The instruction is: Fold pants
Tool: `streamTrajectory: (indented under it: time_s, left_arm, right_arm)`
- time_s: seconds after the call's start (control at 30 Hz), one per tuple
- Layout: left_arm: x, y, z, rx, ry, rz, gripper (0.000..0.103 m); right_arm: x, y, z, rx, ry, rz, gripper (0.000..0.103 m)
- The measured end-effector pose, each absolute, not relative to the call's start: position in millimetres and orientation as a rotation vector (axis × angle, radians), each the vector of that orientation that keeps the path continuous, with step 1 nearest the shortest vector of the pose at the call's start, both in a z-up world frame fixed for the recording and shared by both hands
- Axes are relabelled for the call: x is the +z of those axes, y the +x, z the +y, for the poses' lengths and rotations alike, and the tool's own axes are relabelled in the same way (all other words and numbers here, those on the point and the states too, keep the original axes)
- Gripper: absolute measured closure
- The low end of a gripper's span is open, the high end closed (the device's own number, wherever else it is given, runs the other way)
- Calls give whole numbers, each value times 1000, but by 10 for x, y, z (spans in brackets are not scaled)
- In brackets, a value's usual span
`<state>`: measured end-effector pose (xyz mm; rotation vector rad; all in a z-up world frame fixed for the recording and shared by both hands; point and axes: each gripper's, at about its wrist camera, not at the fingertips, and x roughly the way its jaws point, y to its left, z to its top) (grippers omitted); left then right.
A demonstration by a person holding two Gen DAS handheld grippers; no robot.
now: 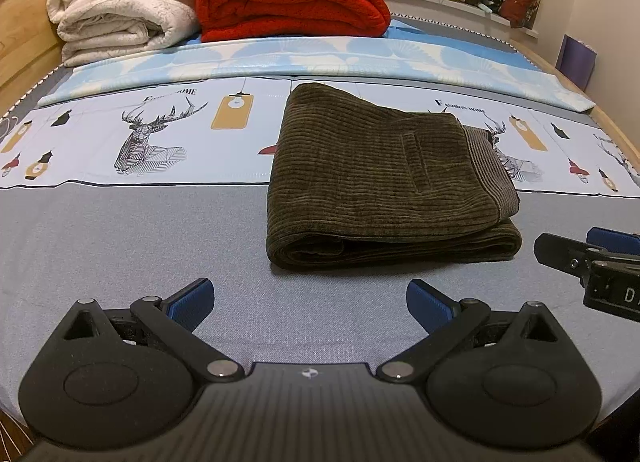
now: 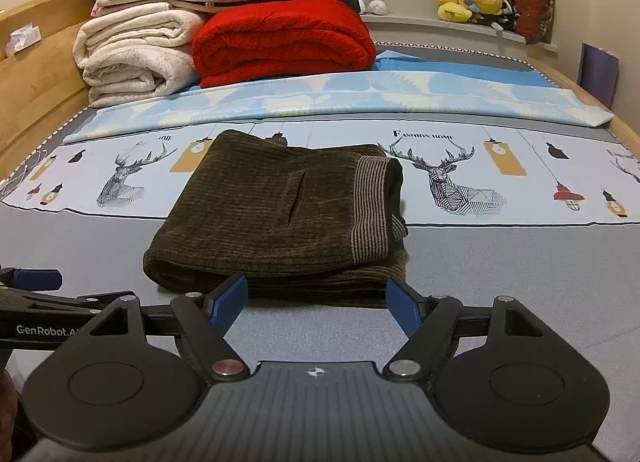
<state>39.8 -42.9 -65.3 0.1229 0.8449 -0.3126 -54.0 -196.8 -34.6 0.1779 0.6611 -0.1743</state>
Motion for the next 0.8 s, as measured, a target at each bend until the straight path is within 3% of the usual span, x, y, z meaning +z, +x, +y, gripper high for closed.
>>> streamTrajectory:
  time_s: [0.8]
  left_arm:
    - [-638, 382, -443, -320, 125, 842, 1]
  right_arm:
    - [-343, -547, -1949, -173, 174, 662, 24]
